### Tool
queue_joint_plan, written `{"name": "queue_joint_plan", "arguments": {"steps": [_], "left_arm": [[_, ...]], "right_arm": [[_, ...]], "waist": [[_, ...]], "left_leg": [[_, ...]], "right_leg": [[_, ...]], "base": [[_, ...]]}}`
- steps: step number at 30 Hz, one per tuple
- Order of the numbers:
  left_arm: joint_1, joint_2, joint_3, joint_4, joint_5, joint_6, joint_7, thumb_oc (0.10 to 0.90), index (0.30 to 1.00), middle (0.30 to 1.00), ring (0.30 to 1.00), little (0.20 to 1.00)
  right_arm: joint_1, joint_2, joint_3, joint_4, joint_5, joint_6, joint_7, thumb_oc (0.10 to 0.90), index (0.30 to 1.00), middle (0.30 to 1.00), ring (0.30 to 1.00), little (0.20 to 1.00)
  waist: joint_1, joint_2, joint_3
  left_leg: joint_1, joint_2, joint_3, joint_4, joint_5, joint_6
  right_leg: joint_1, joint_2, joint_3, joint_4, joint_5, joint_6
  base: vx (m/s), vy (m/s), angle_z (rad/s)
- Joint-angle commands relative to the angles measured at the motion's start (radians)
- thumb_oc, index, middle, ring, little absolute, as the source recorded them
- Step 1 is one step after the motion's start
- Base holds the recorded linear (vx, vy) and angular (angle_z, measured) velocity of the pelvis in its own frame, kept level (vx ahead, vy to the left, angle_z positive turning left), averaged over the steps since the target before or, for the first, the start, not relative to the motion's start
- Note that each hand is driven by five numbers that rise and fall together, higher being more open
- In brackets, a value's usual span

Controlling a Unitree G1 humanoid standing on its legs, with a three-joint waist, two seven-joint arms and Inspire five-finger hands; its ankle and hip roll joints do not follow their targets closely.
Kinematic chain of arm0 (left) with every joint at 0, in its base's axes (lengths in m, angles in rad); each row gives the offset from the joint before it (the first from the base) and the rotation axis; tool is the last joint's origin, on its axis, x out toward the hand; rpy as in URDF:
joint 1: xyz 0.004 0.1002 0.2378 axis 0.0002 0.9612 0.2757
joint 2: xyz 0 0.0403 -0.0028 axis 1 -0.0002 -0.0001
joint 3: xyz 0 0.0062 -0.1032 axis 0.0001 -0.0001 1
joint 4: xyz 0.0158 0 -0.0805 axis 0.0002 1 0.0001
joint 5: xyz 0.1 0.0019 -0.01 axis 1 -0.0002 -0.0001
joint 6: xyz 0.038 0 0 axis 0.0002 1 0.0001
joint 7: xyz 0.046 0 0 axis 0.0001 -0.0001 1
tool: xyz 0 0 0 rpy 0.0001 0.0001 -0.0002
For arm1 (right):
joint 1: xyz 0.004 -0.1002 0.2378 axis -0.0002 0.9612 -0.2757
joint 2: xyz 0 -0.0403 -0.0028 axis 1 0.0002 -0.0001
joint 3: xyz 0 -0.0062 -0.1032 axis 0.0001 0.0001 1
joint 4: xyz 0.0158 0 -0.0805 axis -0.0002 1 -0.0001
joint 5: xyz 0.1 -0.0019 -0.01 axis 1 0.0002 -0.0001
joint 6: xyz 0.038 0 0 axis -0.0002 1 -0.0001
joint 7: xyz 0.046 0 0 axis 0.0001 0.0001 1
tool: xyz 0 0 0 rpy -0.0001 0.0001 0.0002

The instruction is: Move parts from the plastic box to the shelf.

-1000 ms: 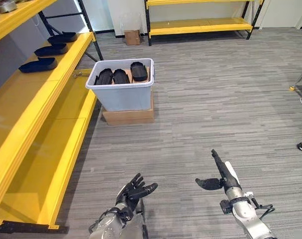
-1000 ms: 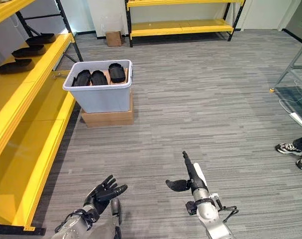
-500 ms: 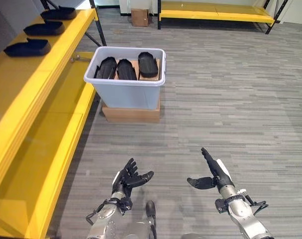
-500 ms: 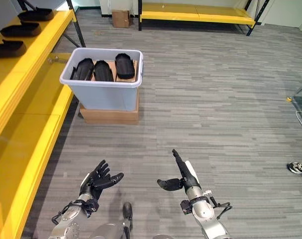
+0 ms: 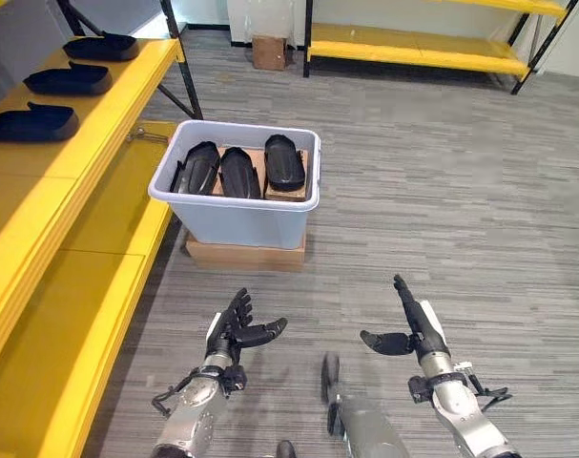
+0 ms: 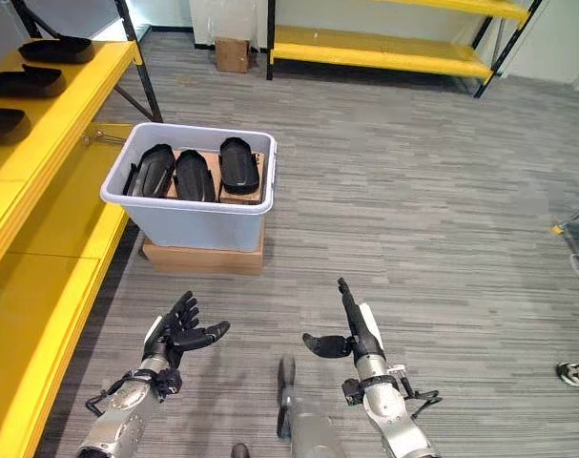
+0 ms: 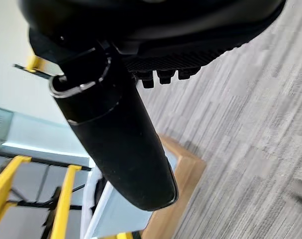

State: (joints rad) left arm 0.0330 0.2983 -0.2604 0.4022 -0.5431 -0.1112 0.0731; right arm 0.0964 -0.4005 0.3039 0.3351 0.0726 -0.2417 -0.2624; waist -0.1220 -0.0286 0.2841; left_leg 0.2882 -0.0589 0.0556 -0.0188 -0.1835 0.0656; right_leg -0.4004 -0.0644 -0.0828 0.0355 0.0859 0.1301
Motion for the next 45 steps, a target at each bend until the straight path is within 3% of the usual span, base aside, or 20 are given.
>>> {"name": "queue_joint_plan", "arguments": {"steps": [1,6,8,9,17,19,22,24,25,29,31,32,34,35,38,41,43,45], "left_arm": [[-0.027,0.013,-0.038,-0.121,0.024,-0.101,-0.037,0.900,1.000,1.000,1.000,1.000],[-0.035,-0.016,-0.017,-0.105,-0.016,-0.098,-0.015,0.900,1.000,1.000,1.000,1.000],[-0.036,-0.018,-0.017,-0.106,-0.017,-0.098,-0.010,0.900,1.000,1.000,1.000,1.000],[-0.038,-0.024,-0.010,-0.104,-0.025,-0.113,0.010,0.900,1.000,1.000,1.000,1.000],[-0.038,-0.044,-0.005,-0.125,-0.034,-0.138,0.000,0.900,1.000,1.000,1.000,1.000],[-0.038,-0.046,-0.003,-0.135,-0.008,-0.178,0.020,0.900,1.000,1.000,1.000,1.000],[-0.050,-0.039,0.019,-0.167,0.051,-0.299,0.168,0.900,1.000,1.000,1.000,1.000],[-0.070,-0.029,0.055,-0.195,0.096,-0.379,0.264,0.900,1.000,1.000,1.000,1.000],[-0.075,-0.028,0.068,-0.203,0.112,-0.403,0.288,0.900,1.000,1.000,1.000,1.000],[-0.072,-0.026,0.109,-0.239,0.141,-0.466,0.382,0.900,1.000,1.000,1.000,1.000],[-0.064,-0.026,0.145,-0.267,0.150,-0.503,0.492,0.900,1.000,1.000,1.000,1.000],[-0.063,-0.026,0.149,-0.269,0.155,-0.509,0.508,0.900,1.000,1.000,1.000,1.000],[-0.055,-0.028,0.206,-0.269,0.180,-0.568,0.632,0.900,1.000,1.000,1.000,1.000],[-0.055,-0.027,0.214,-0.267,0.191,-0.592,0.637,0.900,1.000,1.000,1.000,1.000],[-0.051,-0.017,0.234,-0.286,0.243,-0.623,0.631,0.900,1.000,1.000,1.000,1.000],[-0.028,-0.006,0.249,-0.314,0.204,-0.627,0.533,0.900,1.000,1.000,1.000,1.000],[-0.021,-0.004,0.255,-0.317,0.175,-0.627,0.474,0.900,1.000,1.000,1.000,1.000],[-0.015,-0.003,0.249,-0.315,0.151,-0.621,0.348,0.900,1.000,1.000,1.000,1.000]], "right_arm": [[-0.120,-0.023,-0.015,-0.039,-0.046,-0.116,-0.045,0.900,1.000,1.000,1.000,1.000],[-0.111,-0.044,-0.009,-0.064,-0.062,-0.088,-0.018,0.900,1.000,1.000,1.000,1.000],[-0.111,-0.046,-0.009,-0.066,-0.062,-0.085,-0.017,0.900,1.000,1.000,1.000,1.000],[-0.111,-0.052,-0.003,-0.066,-0.064,-0.085,-0.021,0.900,1.000,1.000,1.000,1.000],[-0.108,-0.062,-0.008,-0.083,-0.067,-0.099,-0.057,0.900,1.000,1.000,1.000,1.000],[-0.105,-0.065,-0.015,-0.092,-0.061,-0.101,-0.074,0.900,1.000,1.000,1.000,1.000],[-0.084,-0.069,-0.047,-0.108,-0.058,-0.116,-0.114,0.900,1.000,1.000,1.000,1.000],[-0.066,-0.059,-0.055,-0.104,-0.067,-0.131,-0.156,0.900,1.000,1.000,1.000,1.000],[-0.063,-0.053,-0.057,-0.096,-0.068,-0.134,-0.166,0.900,1.000,1.000,1.000,1.000],[-0.061,-0.038,-0.065,-0.079,-0.070,-0.146,-0.175,0.900,1.000,1.000,1.000,1.000],[-0.053,-0.043,-0.065,-0.085,-0.075,-0.138,-0.177,0.900,1.000,1.000,1.000,1.000],[-0.052,-0.044,-0.065,-0.085,-0.074,-0.138,-0.177,0.900,1.000,1.000,1.000,1.000],[-0.038,-0.062,-0.057,-0.077,-0.065,-0.159,-0.180,0.900,1.000,1.000,1.000,1.000],[-0.036,-0.066,-0.054,-0.078,-0.062,-0.161,-0.182,0.900,1.000,1.000,1.000,1.000],[-0.031,-0.089,-0.052,-0.086,-0.050,-0.162,-0.173,0.900,1.000,1.000,1.000,1.000],[-0.021,-0.118,-0.064,-0.102,-0.049,-0.166,-0.148,0.900,1.000,1.000,1.000,1.000],[-0.016,-0.128,-0.071,-0.108,-0.056,-0.171,-0.139,0.900,1.000,1.000,1.000,1.000],[0.001,-0.144,-0.097,-0.125,-0.066,-0.181,-0.132,0.900,1.000,1.000,1.000,1.000]], "waist": [[0.006,-0.006,-0.071],[-0.019,0.012,-0.113],[-0.020,0.012,-0.114],[-0.018,0.013,-0.117],[-0.014,0.018,-0.128],[-0.018,0.021,-0.131],[-0.031,0.024,-0.137],[-0.025,-0.001,-0.112],[-0.022,-0.004,-0.102],[-0.017,-0.009,-0.077],[-0.018,-0.004,-0.073],[-0.017,-0.004,-0.072],[-0.010,0.002,-0.085],[-0.009,0.002,-0.087],[-0.007,0.004,-0.086],[0.003,0.008,-0.071],[0.002,0.006,-0.063],[-0.004,0.008,-0.052]], "left_leg": [[-0.029,0.000,-0.040,-0.036,0.029,0.008],[-0.040,0.036,0.049,0.048,0.014,-0.028],[-0.042,0.041,0.053,0.056,0.020,-0.032],[-0.059,0.059,0.063,0.090,0.055,-0.048],[-0.115,0.095,0.064,0.182,0.146,-0.086],[-0.118,0.095,0.072,0.219,0.148,-0.091],[-0.145,0.094,0.119,0.399,0.198,-0.111],[-0.294,0.112,0.151,0.666,0.210,-0.113],[-0.341,0.126,0.157,0.697,0.198,-0.106],[-0.382,0.170,0.187,0.600,0.170,-0.083],[-0.367,0.191,0.174,0.443,0.215,-0.092],[-0.365,0.192,0.170,0.427,0.218,-0.093],[-0.312,0.213,0.093,0.168,0.250,-0.110],[-0.304,0.224,0.079,0.131,0.261,-0.118],[-0.282,0.253,0.043,0.042,0.288,-0.138],[-0.295,0.304,0.003,-0.034,0.338,-0.167],[-0.301,0.320,0.008,-0.054,0.341,-0.175],[-0.312,0.333,0.026,-0.051,0.336,-0.190]], "right_leg": [[0.213,0.055,-0.065,0.011,0.061,-0.038],[0.289,0.039,-0.044,-0.004,0.007,-0.072],[0.294,0.039,-0.044,-0.007,0.006,-0.075],[0.322,0.044,-0.034,-0.034,0.003,-0.085],[0.382,0.062,-0.002,-0.076,-0.022,-0.112],[0.390,0.065,0.004,-0.083,-0.028,-0.118],[0.403,0.068,-0.010,-0.080,-0.055,-0.148],[0.431,0.058,-0.006,-0.068,-0.068,-0.172],[0.440,0.058,-0.002,-0.064,-0.071,-0.173],[0.469,0.053,0.022,-0.039,-0.095,-0.165],[0.486,0.049,0.038,-0.029,-0.111,-0.162],[0.488,0.047,0.041,-0.030,-0.113,-0.161],[0.506,0.032,0.075,-0.048,-0.119,-0.136],[0.509,0.029,0.081,-0.053,-0.119,-0.132],[0.520,0.019,0.104,-0.064,-0.122,-0.123],[0.536,0.002,0.129,-0.072,-0.128,-0.115],[0.542,-0.010,0.133,-0.073,-0.126,-0.109],[0.554,-0.047,0.133,-0.073,-0.118,-0.081]], "base": [[0.62,-0.433,1.26],[0.33,-0.195,0.24],[0.17,-0.118,-0.13],[0.17,-0.136,-0.07],[0.11,-0.120,-0.18],[0.08,-0.094,-0.13],[0.07,-0.173,0.00],[0.03,-0.263,0.18],[0.02,-0.159,0.11],[0.05,0.027,-0.05],[0.10,0.180,-0.05],[0.09,0.184,0.02],[0.17,0.304,-0.07],[0.17,0.301,-0.25],[0.11,0.187,-0.24],[0.14,0.348,-0.20],[0.14,0.359,-0.38],[0.26,0.705,-0.22]]}}
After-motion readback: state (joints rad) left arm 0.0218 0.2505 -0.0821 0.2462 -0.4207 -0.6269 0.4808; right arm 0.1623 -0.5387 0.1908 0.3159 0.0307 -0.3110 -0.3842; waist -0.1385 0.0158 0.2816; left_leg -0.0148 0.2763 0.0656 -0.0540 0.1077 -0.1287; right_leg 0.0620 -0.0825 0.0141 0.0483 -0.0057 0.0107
